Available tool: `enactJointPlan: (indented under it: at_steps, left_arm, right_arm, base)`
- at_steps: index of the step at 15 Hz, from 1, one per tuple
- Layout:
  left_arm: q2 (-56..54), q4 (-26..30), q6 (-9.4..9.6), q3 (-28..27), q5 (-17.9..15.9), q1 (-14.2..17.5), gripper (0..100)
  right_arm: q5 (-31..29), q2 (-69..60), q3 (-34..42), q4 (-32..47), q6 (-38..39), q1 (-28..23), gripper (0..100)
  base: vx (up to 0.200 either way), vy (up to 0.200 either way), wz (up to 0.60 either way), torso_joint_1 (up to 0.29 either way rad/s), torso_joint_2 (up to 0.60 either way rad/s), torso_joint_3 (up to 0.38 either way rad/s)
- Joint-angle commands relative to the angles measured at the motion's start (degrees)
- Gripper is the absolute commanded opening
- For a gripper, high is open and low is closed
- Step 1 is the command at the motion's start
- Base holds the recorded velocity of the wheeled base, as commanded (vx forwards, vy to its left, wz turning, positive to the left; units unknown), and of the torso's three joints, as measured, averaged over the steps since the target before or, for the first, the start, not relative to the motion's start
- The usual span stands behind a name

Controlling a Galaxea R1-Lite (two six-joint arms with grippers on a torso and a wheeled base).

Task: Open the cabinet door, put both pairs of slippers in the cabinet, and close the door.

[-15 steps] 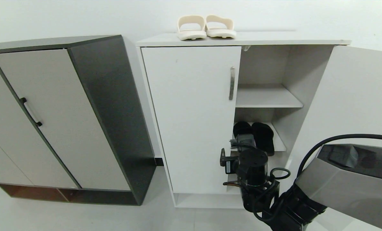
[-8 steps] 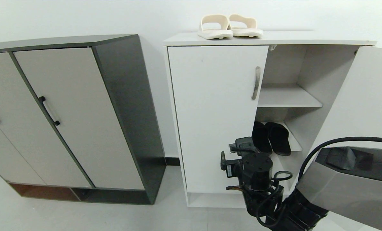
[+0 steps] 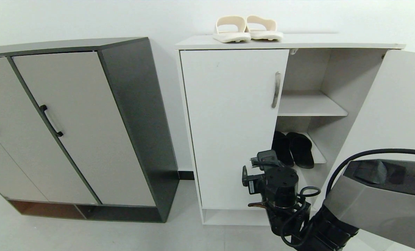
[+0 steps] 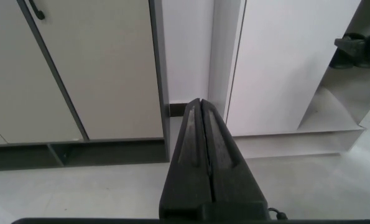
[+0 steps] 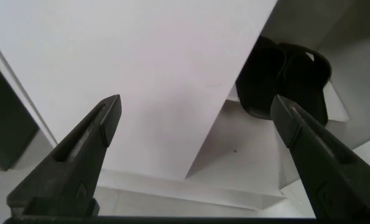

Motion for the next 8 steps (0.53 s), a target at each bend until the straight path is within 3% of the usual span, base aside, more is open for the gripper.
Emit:
enactJointPlan:
  at_steps: [1, 6, 8]
  left_arm:
    - [-0.01, -0.01, 0.00, 0.00, 0.01, 0.01, 0]
    - [-0.01, -0.01, -0.09, 0.00, 0.01, 0.01, 0]
    - [-0.01, -0.01, -0.09, 0.00, 0.01, 0.01, 0]
  right_arm:
    - [0.02, 0.19, -0.02, -0.02, -0.02, -0.03, 100]
    - [0.02, 0.19, -0.11, -0.02, -0.02, -0.03, 100]
    - [0.02, 0.19, -0.11, -0.02, -0.02, -0.03, 100]
  base:
    - [0.000, 0.000, 0.00, 0.000, 0.00, 0.000]
    - [0.000, 0.000, 0.00, 0.000, 0.00, 0.000]
    - [0.000, 0.000, 0.00, 0.005, -0.15, -0.146]
